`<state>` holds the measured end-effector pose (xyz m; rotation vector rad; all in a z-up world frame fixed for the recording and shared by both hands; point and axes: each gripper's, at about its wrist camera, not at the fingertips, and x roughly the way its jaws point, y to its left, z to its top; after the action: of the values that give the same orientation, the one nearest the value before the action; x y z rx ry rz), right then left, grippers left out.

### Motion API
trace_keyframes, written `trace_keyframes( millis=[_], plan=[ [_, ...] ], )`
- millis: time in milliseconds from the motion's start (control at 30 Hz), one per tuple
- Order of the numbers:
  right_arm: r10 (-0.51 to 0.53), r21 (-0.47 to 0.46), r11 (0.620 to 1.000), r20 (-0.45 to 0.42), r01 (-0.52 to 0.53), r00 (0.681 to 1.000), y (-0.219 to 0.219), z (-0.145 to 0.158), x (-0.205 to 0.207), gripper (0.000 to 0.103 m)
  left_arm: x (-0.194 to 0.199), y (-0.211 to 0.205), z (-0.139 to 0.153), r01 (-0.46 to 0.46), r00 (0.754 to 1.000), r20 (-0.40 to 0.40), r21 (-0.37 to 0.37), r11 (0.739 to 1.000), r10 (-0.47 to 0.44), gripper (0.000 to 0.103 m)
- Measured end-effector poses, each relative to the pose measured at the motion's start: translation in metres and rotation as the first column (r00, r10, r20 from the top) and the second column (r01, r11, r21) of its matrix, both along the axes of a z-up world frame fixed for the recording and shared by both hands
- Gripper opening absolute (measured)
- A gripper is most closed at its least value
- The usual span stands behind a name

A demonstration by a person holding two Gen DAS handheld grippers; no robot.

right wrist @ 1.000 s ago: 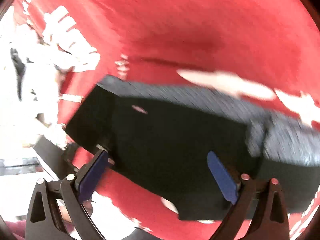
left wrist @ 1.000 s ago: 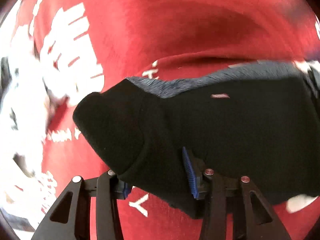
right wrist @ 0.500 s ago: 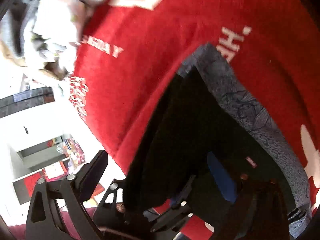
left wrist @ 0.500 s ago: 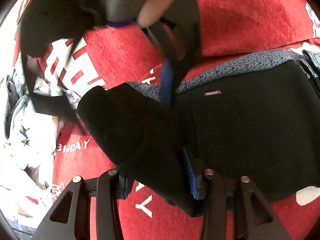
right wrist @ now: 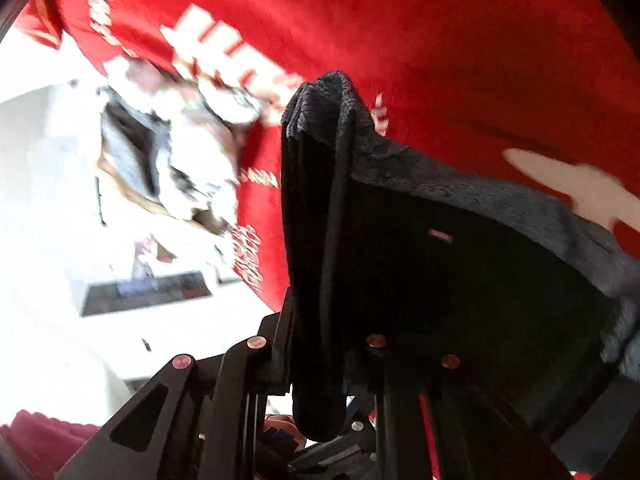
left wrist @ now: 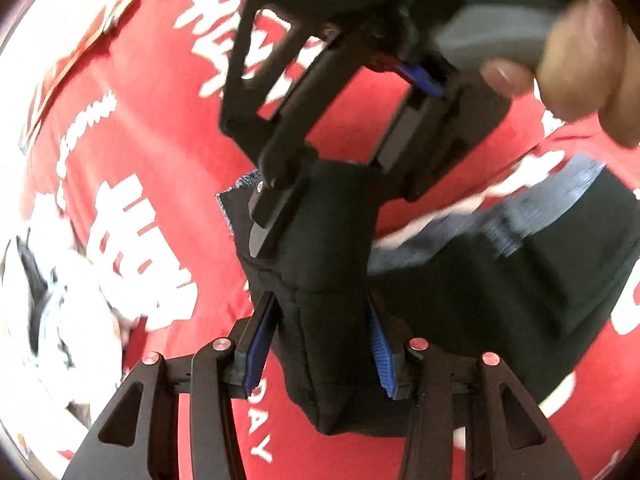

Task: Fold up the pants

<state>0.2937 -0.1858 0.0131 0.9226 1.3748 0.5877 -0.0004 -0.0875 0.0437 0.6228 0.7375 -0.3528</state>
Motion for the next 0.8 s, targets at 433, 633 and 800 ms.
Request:
trace_keyframes(
  millis=[433, 633, 800],
  plan=[
    [-0.326, 0.041, 0.945, 0.133, 0.324, 0.936, -0.193, 0.025, -0.168, 0.022, -0.080, -0.168, 0.023, 0.316, 0.949, 0.002, -0.045, 0.948, -0.316, 0.045],
    [-0.421, 0.038, 0.907, 0.070, 0.419, 0.904, -0.254, -0.023, -0.237, 0.022, -0.118, -0.233, -0.015, 0.364, 0.929, -0.067, -0.029, 0.931, -0.365, 0.045],
    [-0.449, 0.021, 0.894, 0.021, 0.448, 0.893, -0.287, -0.066, -0.265, 0.022, -0.128, -0.264, -0.052, 0.372, 0.919, -0.139, 0.000, 0.928, -0.368, 0.045]
  ],
)
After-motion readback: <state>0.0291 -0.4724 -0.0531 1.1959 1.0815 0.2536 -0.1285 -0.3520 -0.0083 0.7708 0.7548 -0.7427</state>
